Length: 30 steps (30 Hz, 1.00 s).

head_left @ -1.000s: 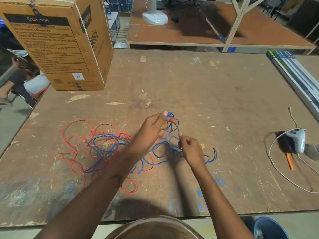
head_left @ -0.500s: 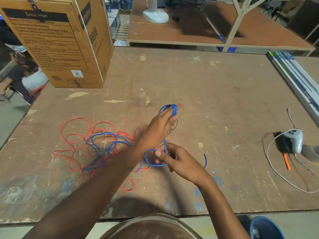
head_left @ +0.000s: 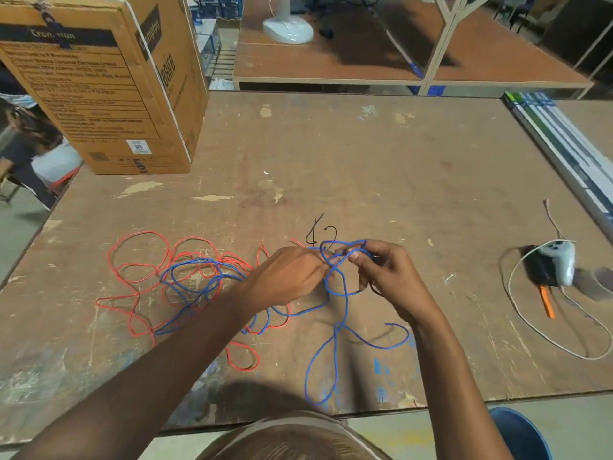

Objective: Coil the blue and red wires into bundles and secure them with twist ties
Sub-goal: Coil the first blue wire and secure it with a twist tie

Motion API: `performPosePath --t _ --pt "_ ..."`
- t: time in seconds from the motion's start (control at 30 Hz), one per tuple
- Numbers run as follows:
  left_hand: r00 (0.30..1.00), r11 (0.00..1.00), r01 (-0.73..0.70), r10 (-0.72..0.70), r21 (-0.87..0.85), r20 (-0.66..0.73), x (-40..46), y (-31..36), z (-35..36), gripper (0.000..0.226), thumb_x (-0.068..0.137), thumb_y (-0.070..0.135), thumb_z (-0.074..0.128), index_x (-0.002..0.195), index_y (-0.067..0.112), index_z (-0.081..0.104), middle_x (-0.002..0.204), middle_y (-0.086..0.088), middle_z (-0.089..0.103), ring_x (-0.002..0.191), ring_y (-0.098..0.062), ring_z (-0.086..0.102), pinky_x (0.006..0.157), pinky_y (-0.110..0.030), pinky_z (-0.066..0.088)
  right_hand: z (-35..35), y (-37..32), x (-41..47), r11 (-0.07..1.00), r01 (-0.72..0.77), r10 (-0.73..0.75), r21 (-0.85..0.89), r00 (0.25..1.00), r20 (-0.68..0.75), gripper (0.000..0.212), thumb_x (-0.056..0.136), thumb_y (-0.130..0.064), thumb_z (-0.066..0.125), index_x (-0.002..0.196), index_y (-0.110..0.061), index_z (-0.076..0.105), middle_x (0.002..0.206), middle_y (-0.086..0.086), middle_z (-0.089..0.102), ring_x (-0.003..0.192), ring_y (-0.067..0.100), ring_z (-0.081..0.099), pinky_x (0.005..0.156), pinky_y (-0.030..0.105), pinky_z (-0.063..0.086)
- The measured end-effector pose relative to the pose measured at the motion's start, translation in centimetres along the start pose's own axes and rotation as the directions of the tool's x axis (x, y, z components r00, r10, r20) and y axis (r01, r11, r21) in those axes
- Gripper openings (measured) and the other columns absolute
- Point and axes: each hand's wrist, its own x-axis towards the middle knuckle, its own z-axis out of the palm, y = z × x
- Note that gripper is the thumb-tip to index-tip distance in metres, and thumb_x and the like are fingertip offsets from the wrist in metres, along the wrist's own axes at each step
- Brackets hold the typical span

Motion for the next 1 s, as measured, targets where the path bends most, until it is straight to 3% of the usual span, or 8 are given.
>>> performPosePath --t 0.13,0.27,0.43,0.57,0.67,0.77,0.9,1.0 --pt "0.99 0.996 0.084 -0.087 0.033 0.11 -0.6 -0.2 0.0 0.046 0.112 0.044 0.044 0.081 0.022 0.07 0.058 0.01 0.051 0.071 -0.025 0.064 0.068 -0.037 0.035 0.1 1.1 1.6 0.914 -0.215 0.188 0.344 0.976 0.111 0.015 0.11 -0.008 0.057 0.113 -0.005 0.072 0.08 0.007 0.067 0.052 0.016 0.05 0.061 0.031 0.052" --pt "0.984 0.999 0.039 -0.034 -0.023 0.173 -1.7 -0.1 0.0 0.058 0.11 0.051 0.038 0.064 0.02 0.054 0.053 0.001 0.05 0.058 -0.028 0.056 0.065 -0.042 0.046 1.0 2.5 2.9 0.905 -0.37 0.352 0.209 0.928 0.12 0.03 0.114 -0.021 0.053 0.097 -0.005 0.072 0.071 0.01 0.064 0.042 0.018 0.057 0.053 0.034 0.054" --pt "0.977 0.946 0.119 -0.057 -0.3 0.208 -2.4 -0.2 -1.0 0.056 0.106 0.045 0.044 0.057 0.019 0.039 0.051 0.003 0.039 0.049 -0.013 0.033 0.057 -0.03 0.03 0.2 3.8 3.8 0.888 -0.459 0.449 0.022 0.877 0.171 0.048 0.117 -0.036 0.042 0.115 0.004 0.068 0.064 0.011 0.07 0.038 0.019 0.057 0.044 0.027 0.048" --pt "0.942 0.718 0.336 -0.248 -0.61 0.226 -1.7 -0.8 -0.6 0.056 0.111 0.034 0.051 0.06 0.017 0.037 0.056 -0.002 0.031 0.047 -0.006 0.034 0.055 -0.032 0.03 0.1 3.3 2.9 0.868 -0.455 0.363 0.196 0.853 0.373 0.047 0.11 -0.042 0.051 0.125 -0.002 0.07 0.105 0.02 0.077 0.068 0.024 0.072 0.069 0.035 0.064" --pt "0.904 0.541 0.409 -0.352 -0.735 0.243 -0.8 -0.9 -0.5 0.058 0.114 0.027 0.048 0.062 0.001 0.039 0.056 -0.007 0.029 0.045 -0.01 0.027 0.05 -0.025 0.029 -0.4 4.3 2.5 0.898 -0.359 0.311 0.254 0.927 0.208 0.032 0.108 -0.032 0.058 0.127 -0.009 0.069 0.1 0.011 0.074 0.061 0.019 0.065 0.069 0.034 0.061" --pt "0.845 0.363 0.482 -0.432 -0.798 0.314 -0.6 -0.8 -0.1 0.057 0.113 0.029 0.046 0.058 0.021 0.041 0.05 0.004 0.03 0.041 -0.009 0.017 0.041 -0.022 0.015 -0.1 5.5 1.4 0.925 -0.253 0.25 0.283 0.967 0.045 0.022 0.111 -0.01 0.056 0.13 -0.005 0.066 0.099 0.01 0.074 0.061 0.02 0.063 0.065 0.033 0.057" --pt "0.783 0.115 0.52 -0.46 -0.846 0.419 -0.6 -0.5 0.9 0.055 0.112 0.036 0.047 0.058 0.023 0.039 0.053 0.001 0.022 0.037 -0.01 0.012 0.047 -0.03 0.003 0.3 6.4 -1.8 0.915 -0.243 0.202 0.321 0.967 0.157 0.028 0.106 -0.001 0.06 0.134 -0.003 0.066 0.111 0.01 0.078 0.087 0.023 0.073 0.086 0.035 0.062" --pt "0.711 0.143 0.606 -0.54 -0.783 0.451 -0.1 0.4 1.2 0.054 0.112 0.035 0.045 0.061 0.02 0.035 0.044 0.006 0.024 0.034 -0.008 0.012 0.046 -0.027 0.004 1.2 6.4 -3.2 0.985 -0.119 0.113 0.124 0.992 0.06 0.025 0.106 0.002 0.059 0.126 -0.008 0.071 0.113 0.006 0.081 0.103 0.02 0.075 0.097 0.037 0.057"
